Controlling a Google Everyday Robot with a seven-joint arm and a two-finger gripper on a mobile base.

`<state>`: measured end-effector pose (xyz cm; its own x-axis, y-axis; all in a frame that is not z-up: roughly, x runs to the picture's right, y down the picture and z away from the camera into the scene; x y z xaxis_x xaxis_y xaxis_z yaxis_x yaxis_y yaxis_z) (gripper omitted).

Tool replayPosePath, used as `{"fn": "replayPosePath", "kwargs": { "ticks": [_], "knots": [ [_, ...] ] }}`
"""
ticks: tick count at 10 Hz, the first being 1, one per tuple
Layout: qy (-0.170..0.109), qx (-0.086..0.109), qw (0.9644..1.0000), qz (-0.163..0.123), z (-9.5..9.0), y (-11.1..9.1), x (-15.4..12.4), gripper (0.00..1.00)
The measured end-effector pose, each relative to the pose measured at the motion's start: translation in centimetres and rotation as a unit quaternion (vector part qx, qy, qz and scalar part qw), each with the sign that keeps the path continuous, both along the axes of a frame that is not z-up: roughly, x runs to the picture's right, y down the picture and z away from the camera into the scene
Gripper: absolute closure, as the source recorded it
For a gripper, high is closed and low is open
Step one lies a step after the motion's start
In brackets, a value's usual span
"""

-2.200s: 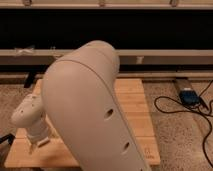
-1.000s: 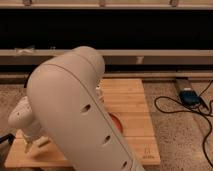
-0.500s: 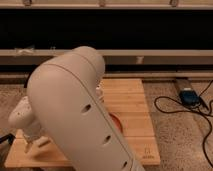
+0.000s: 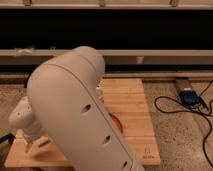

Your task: Place the white sponge in the ceramic bowl

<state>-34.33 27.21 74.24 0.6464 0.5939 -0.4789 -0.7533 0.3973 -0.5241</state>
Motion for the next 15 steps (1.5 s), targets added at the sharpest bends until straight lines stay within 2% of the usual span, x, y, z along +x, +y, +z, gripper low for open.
{"fn": "replayPosePath", "kwargs": {
  "ticks": [4,9,12,15],
  "knots": [
    [0.000,0.018,0.9998,-0.008,1.2,-0.6,-1.2,0.20],
    [0.010,0.030,0.9989,-0.034,3.6,-0.5,-2.4,0.23],
    [0.016,0.037,0.9980,-0.048,4.5,-0.5,-2.8,0.53],
    [0.023,0.041,0.9977,-0.049,4.2,-0.9,-2.5,0.84]
  ]
}}
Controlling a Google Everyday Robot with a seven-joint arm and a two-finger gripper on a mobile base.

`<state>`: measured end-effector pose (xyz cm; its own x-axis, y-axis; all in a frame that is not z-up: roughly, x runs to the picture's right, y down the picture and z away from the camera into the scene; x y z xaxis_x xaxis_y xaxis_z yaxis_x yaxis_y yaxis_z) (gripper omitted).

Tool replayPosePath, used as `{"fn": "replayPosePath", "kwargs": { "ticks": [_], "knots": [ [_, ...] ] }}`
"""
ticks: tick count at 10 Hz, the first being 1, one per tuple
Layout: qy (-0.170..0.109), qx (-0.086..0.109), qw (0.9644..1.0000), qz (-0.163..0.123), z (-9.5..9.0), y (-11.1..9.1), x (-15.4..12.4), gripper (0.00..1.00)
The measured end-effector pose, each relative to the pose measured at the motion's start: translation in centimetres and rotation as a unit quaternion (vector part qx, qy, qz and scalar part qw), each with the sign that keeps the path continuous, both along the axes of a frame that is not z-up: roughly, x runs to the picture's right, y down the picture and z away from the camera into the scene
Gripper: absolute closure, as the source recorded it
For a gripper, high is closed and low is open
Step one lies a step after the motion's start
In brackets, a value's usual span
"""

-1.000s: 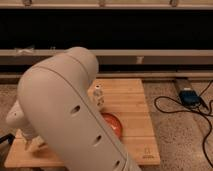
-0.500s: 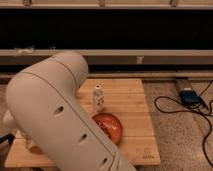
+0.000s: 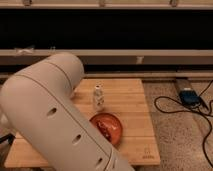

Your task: Place the white sponge in the ceramic bowl

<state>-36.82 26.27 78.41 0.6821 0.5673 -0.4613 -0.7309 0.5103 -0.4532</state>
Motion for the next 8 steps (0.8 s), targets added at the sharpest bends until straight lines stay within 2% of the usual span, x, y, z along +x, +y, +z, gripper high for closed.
{"fn": "replayPosePath", "kwargs": {
  "ticks": [2,4,5,8],
  "knots": [
    [0.006,0.005,0.9999,0.012,-1.6,-1.4,1.1,0.98],
    [0.014,0.008,0.9995,0.028,-4.0,-3.3,3.4,1.00],
    [0.024,0.007,0.9990,0.037,-5.0,-3.8,5.8,1.00],
    [0.044,-0.008,0.9964,0.073,-5.9,-4.1,12.5,1.00]
  ]
}}
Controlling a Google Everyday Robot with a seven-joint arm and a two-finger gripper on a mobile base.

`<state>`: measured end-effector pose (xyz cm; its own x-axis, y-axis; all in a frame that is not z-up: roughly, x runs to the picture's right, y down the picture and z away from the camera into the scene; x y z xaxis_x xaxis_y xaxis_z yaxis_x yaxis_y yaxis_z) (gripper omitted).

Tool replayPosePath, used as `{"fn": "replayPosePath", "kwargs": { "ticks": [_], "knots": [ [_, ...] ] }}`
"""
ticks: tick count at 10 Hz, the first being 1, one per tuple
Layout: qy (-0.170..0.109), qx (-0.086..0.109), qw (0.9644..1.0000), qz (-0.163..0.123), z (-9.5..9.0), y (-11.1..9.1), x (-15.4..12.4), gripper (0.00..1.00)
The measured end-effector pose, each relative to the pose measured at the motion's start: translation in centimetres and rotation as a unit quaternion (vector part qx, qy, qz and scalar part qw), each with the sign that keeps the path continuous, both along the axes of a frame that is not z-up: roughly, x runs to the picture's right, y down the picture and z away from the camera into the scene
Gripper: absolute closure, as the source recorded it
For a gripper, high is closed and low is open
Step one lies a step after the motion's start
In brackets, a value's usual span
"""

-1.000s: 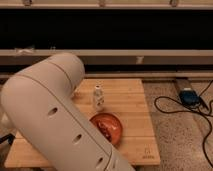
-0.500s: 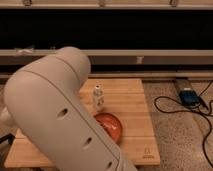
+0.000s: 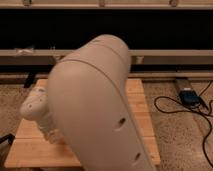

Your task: Place the white sponge in the ceramic bowl

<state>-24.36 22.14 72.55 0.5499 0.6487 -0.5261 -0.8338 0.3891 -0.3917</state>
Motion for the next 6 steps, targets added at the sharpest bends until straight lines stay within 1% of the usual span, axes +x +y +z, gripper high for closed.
{"fn": "replayPosePath", "kwargs": {
  "ticks": [2,3,5,6],
  "knots": [
    [0.025,-0.014,0.9988,0.039,0.4,-0.6,6.5,1.00],
    [0.035,-0.018,0.9979,0.051,0.6,-1.0,8.6,1.00],
    [0.068,-0.023,0.9941,0.082,1.1,-2.5,13.7,1.00],
    [0.084,-0.026,0.9920,0.091,1.3,-2.9,15.4,0.96]
  ]
}}
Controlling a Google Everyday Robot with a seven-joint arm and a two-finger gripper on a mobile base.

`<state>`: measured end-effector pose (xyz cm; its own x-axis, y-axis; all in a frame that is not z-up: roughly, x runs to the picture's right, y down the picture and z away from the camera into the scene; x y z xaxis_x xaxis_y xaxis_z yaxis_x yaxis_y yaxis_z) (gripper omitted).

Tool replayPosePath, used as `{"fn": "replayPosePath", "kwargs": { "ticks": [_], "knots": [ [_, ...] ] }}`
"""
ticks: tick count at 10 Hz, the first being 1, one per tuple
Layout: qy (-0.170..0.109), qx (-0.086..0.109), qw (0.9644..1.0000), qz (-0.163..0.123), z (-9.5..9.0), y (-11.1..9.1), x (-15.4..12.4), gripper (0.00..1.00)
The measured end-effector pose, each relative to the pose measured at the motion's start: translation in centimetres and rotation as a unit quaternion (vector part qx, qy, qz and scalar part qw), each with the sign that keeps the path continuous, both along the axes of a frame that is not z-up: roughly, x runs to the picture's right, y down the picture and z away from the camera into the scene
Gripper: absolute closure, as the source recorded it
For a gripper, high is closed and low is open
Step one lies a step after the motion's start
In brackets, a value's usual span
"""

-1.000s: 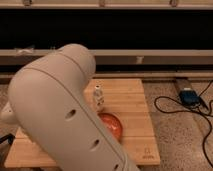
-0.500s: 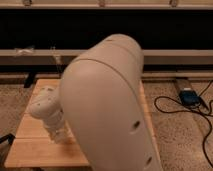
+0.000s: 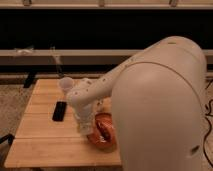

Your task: Place the white sponge in the ceramic bowl

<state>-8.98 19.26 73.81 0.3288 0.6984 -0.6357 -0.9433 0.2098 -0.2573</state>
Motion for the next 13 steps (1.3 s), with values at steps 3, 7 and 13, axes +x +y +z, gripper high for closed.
{"fn": "replayPosePath", "kwargs": {
  "ticks": [3,7,13],
  "knots": [
    [0.051,-0.016,0.9982,0.028,-0.4,0.3,5.5,0.67],
    [0.090,-0.032,0.9942,0.050,-1.1,1.4,9.2,0.27],
    [0.057,-0.018,0.9969,0.051,-1.0,0.6,8.2,0.20]
  ]
}}
